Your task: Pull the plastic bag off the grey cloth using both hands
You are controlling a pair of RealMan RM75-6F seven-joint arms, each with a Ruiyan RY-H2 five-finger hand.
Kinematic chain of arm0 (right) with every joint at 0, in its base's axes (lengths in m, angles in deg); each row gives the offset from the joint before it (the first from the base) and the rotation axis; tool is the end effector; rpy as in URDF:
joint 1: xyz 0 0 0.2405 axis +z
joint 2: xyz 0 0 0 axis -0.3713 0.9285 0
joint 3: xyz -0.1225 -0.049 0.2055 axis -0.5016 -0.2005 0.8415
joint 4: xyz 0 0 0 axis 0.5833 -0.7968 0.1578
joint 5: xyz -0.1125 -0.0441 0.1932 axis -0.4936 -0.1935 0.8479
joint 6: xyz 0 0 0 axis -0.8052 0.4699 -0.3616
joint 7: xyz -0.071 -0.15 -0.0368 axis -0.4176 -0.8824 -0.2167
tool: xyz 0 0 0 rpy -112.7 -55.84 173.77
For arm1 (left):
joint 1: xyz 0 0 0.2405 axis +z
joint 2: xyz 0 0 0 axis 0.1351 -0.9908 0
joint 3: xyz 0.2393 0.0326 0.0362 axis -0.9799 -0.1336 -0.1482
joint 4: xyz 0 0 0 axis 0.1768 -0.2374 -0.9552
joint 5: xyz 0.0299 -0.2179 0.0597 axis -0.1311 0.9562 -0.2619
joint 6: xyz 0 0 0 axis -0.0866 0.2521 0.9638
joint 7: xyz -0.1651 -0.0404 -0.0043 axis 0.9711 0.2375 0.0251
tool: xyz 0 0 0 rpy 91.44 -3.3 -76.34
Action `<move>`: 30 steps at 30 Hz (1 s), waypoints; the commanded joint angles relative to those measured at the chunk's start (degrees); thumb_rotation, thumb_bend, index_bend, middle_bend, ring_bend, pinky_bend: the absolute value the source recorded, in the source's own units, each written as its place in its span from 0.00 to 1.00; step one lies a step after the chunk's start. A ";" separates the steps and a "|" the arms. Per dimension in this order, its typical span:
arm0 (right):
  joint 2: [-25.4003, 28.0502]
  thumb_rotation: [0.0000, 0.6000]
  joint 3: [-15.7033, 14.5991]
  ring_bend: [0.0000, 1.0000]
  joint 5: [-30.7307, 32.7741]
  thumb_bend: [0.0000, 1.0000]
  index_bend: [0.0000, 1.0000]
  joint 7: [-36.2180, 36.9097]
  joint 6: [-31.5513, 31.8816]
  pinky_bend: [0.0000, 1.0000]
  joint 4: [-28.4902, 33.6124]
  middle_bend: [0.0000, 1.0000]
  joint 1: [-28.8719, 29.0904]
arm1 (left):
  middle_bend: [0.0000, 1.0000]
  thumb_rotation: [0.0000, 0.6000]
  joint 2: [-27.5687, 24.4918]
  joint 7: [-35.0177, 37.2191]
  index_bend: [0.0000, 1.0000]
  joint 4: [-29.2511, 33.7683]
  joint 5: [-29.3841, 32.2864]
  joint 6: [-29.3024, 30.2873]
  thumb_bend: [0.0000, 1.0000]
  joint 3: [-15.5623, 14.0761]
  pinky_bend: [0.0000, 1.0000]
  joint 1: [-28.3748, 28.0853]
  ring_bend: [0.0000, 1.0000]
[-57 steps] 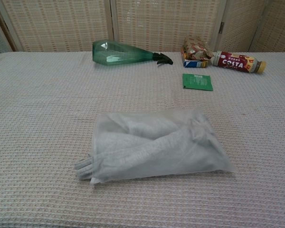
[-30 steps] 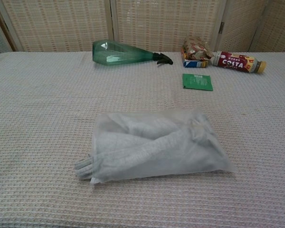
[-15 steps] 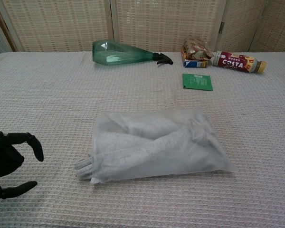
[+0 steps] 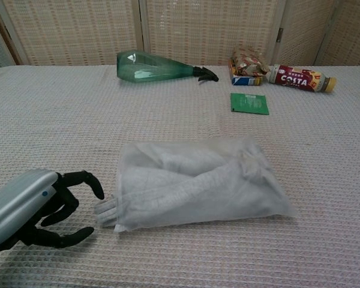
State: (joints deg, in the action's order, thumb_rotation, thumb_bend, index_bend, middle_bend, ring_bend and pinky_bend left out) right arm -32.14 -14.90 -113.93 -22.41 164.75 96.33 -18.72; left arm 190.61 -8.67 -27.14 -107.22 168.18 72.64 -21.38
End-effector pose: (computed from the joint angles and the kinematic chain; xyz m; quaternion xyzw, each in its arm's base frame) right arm -0.2935 -0.1941 0.1256 0.6276 -0.3441 0.3457 0.6068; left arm -0.1949 0.2073 -0.0951 -0.6713 -0.3767 -0.5190 0.3717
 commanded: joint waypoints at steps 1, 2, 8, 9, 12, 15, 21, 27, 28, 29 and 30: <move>0.12 1.00 0.01 0.00 0.04 0.01 0.00 0.20 -0.03 0.00 0.07 0.00 0.00 | 1.00 1.00 2.05 0.47 0.47 -2.26 -0.22 1.25 0.28 0.24 1.00 -0.59 1.00; 0.20 1.00 0.01 0.00 0.03 0.01 0.00 0.30 -0.01 0.00 0.10 0.00 -0.01 | 1.00 1.00 2.66 0.62 0.48 -3.04 -0.19 1.58 0.28 0.22 1.00 -0.66 1.00; 0.82 1.00 -0.24 0.00 -0.53 0.01 0.00 1.19 0.29 0.00 0.48 0.00 -0.18 | 1.00 1.00 5.09 1.26 0.51 -6.61 1.11 1.42 0.28 0.59 1.00 -1.23 1.00; 0.87 1.00 -0.26 0.00 -0.61 0.01 0.00 1.25 0.38 0.00 0.50 0.00 -0.22 | 1.00 1.00 5.44 1.40 0.52 -7.30 1.16 1.63 0.28 0.69 1.00 -1.37 1.00; 0.98 1.00 -0.26 0.00 -0.67 0.01 0.00 1.40 0.46 0.00 0.51 0.00 -0.27 | 1.00 1.00 6.62 2.17 0.53 -9.47 1.50 2.13 0.29 1.09 1.00 -1.88 1.00; 1.05 1.00 -0.28 0.00 -0.55 0.01 0.00 1.44 0.19 0.00 0.51 0.00 -0.19 | 1.00 1.00 7.50 3.60 0.56 -11.22 1.58 2.94 0.31 1.15 1.00 -2.27 1.00; 0.84 1.00 -0.18 0.00 -0.24 0.01 0.00 1.01 -0.29 0.00 0.41 0.00 0.04 | 1.00 1.00 8.70 5.88 0.64 -13.42 1.54 3.72 0.46 0.24 1.00 -2.62 1.00; -0.42 1.00 -0.12 0.00 -0.87 0.02 0.00 1.11 -1.08 0.00 -0.95 0.00 0.85 | 1.00 1.00 9.14 6.69 0.69 -14.11 1.76 3.94 0.54 -0.38 1.00 -2.91 1.00; -0.97 1.00 -0.23 0.00 -1.27 0.03 0.00 1.41 -1.54 0.00 -1.60 0.00 1.23 | 1.00 1.00 9.07 6.78 0.69 -14.04 1.65 4.16 0.54 -0.54 1.00 -2.93 1.00; -1.82 1.00 -0.44 0.00 -1.64 0.04 0.00 2.05 -2.52 0.00 -2.59 0.00 1.83 | 1.00 1.00 8.92 6.78 0.70 -13.84 1.45 4.48 0.54 -0.82 1.00 -2.93 1.00; -2.48 1.00 -0.64 0.00 -1.85 0.05 0.00 2.59 -3.46 0.00 -3.28 0.00 2.35 | 1.00 1.00 8.80 6.67 0.70 -13.64 1.30 4.70 0.54 -1.00 1.00 -2.94 1.00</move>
State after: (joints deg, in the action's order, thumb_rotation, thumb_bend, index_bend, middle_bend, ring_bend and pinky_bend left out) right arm -33.39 -15.21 -115.17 -20.75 162.77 94.37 -17.33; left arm 199.51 -1.97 -40.90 -105.80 172.76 71.75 -24.31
